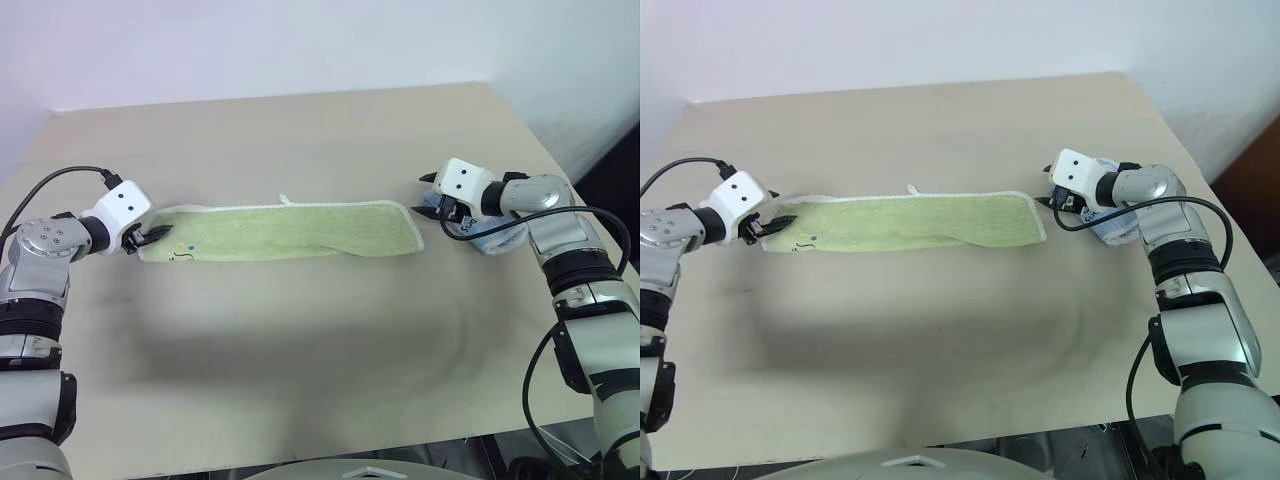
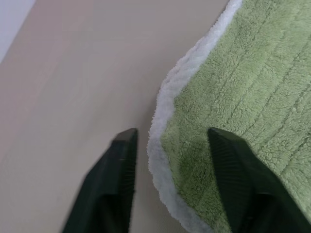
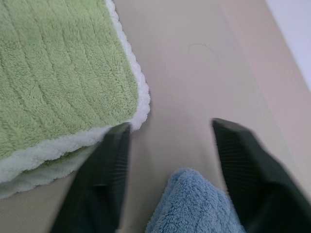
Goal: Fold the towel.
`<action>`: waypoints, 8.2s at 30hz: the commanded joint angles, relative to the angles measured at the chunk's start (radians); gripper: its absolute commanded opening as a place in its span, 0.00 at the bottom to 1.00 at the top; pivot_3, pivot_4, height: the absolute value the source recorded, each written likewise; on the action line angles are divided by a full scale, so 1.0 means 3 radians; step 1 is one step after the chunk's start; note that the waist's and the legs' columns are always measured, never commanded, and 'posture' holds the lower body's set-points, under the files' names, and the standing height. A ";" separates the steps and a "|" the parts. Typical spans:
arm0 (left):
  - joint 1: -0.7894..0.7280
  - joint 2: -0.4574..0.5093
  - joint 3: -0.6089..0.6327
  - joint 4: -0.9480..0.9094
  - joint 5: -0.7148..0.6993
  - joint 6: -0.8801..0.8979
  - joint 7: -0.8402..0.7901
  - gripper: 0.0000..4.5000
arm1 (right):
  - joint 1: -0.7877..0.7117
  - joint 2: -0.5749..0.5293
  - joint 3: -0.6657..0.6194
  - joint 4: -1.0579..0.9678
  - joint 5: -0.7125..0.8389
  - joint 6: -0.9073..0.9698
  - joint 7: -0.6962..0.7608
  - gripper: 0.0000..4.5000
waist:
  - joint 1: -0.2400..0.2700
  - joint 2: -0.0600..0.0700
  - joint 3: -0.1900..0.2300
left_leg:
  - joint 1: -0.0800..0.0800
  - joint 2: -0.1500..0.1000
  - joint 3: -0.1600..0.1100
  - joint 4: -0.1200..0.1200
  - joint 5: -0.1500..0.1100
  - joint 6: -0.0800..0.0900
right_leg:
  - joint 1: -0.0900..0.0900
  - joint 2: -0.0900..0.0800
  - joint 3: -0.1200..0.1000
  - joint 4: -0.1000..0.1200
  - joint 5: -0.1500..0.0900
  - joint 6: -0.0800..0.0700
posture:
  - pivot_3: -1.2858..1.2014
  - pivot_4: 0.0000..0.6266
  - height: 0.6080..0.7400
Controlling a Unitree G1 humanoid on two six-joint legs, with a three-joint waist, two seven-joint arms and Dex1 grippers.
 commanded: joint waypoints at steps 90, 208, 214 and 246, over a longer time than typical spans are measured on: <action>0.1792 -0.0687 0.0705 -0.3609 -0.1820 0.1949 -0.0046 0.91 | 0.0092 0.1334 0.0358 -0.2190 0.1487 0.3495 -0.1216 0.12 | 0.0014 -0.0006 -0.0004 | -0.0026 0.0006 -0.0008 -0.0004 -0.0005 0.0006 | -0.0011 0.0005 -0.0005 -0.0038 0.0004 -0.0003 | 0.52 0.24 0.93; 0.0294 -0.1152 -0.1621 -0.3234 -0.1056 0.2430 0.1448 0.01 | 0.1251 0.0856 -0.0953 -0.2459 0.0885 0.2307 -0.1550 0.95 | 0.0074 -0.0014 0.0000 | -0.0002 0.0008 -0.0007 -0.0028 -0.0007 0.0011 | 0.0022 0.0012 -0.0007 -0.0071 0.0003 -0.0003 | 0.52 0.24 0.93; 0.0394 -0.1349 -0.1363 -0.3207 -0.1064 0.2430 0.1258 0.37 | 0.1438 0.0838 -0.0992 -0.2674 0.0888 0.2396 -0.1614 0.95 | 0.0095 -0.0014 0.0000 | 0.0000 0.0009 -0.0008 -0.0040 -0.0004 0.0006 | 0.0017 0.0011 -0.0008 -0.0069 0.0003 -0.0002 | 0.52 0.24 0.93; 0.0550 -0.1661 -0.0372 -0.2938 -0.1035 0.2074 0.1161 0.00 | 0.0956 0.1460 -0.0360 -0.2628 0.1124 0.2641 -0.1209 0.00 | 0.0088 -0.0015 -0.0001 | 0.0005 0.0005 -0.0009 -0.0044 0.0002 -0.0003 | 0.0016 0.0010 -0.0008 -0.0060 0.0004 -0.0003 | 0.52 0.24 0.93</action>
